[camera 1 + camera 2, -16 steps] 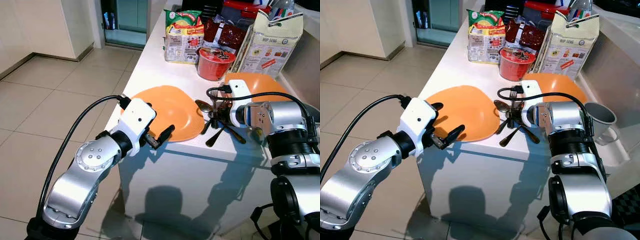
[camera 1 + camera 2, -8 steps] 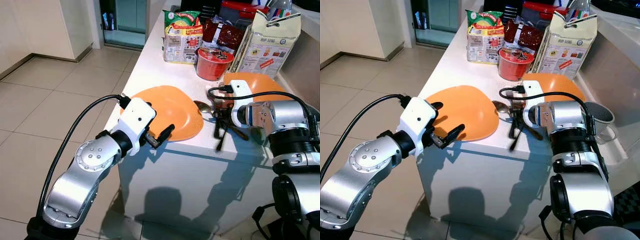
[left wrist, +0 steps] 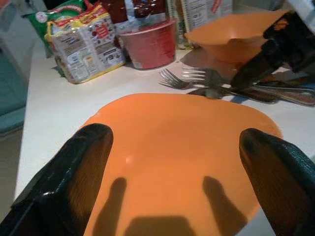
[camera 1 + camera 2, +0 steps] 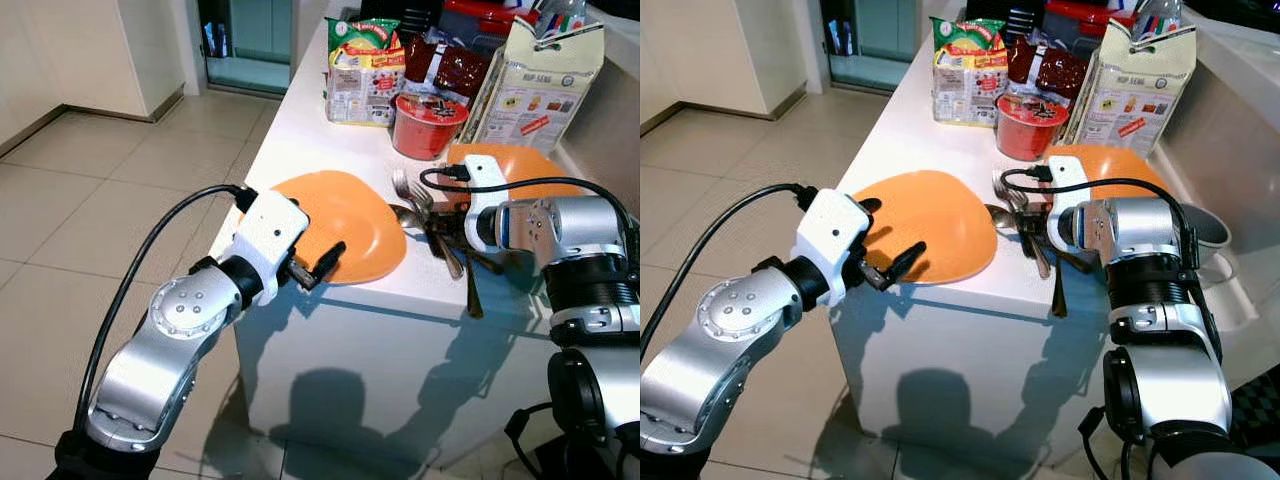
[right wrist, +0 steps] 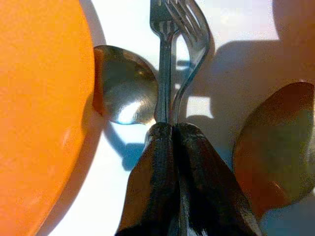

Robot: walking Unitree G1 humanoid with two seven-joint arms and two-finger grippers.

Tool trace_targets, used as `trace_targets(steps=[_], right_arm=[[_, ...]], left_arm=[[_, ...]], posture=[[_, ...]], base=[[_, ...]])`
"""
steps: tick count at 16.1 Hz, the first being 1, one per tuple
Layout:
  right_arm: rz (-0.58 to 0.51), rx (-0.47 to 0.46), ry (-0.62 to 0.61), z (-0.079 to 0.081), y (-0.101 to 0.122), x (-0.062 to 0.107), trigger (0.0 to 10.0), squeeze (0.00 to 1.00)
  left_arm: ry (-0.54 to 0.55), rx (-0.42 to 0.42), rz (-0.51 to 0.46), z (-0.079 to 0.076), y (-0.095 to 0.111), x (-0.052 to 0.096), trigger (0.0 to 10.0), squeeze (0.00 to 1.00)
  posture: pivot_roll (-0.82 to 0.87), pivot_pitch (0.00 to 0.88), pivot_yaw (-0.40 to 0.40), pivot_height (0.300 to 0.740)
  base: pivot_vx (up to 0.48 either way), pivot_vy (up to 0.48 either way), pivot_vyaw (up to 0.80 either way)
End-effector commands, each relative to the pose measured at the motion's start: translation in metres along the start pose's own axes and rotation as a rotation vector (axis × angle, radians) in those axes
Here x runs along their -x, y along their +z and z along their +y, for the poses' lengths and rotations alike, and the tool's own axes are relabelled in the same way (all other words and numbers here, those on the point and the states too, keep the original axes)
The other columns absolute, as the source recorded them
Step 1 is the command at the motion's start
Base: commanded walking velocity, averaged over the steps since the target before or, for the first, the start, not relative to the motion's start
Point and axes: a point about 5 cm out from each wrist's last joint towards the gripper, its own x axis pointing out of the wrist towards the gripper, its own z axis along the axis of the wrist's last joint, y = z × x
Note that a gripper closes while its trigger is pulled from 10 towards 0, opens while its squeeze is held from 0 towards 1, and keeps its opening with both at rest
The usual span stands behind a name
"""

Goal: Setting the table

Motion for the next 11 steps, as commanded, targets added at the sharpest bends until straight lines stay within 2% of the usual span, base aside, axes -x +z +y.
trace_targets(steps=[1,5,6,9,11], right_arm=[[-0.024,-0.004,0.021,0.000,0.007,0.006,0.0,0.00],[-0.118,0.040,0.067,0.008,0.020,0.012,0.0,0.00],[-0.178,0.034,0.088,0.011,0.028,0.014,0.0,0.00],[-0.228,0.010,0.109,0.012,0.036,0.019,0.0,0.00],[-0.285,-0.036,0.164,0.013,0.046,0.029,0.0,0.00]], left_arm=[[0.023,-0.005,-0.005,0.004,0.001,-0.002,10.0,0.00],[0.089,-0.001,-0.005,0.011,0.001,-0.002,10.0,0.00],[0.112,0.001,-0.010,0.014,0.002,-0.002,10.0,0.00],[0.136,0.010,-0.019,0.017,0.004,-0.003,10.0,0.00],[0.148,0.014,-0.022,0.018,0.004,-0.003,10.0,0.00]], posture=[[-0.01,0.000,-0.088,0.740],[-0.01,0.000,-0.095,0.740],[-0.01,0.000,-0.095,0.740],[-0.01,0.000,-0.094,0.740],[0.00,0.000,-0.097,0.740]], base=[[0.000,0.000,0.00],[0.000,0.000,0.00],[0.000,0.000,0.00],[0.000,0.000,0.00],[0.000,0.000,0.00]])
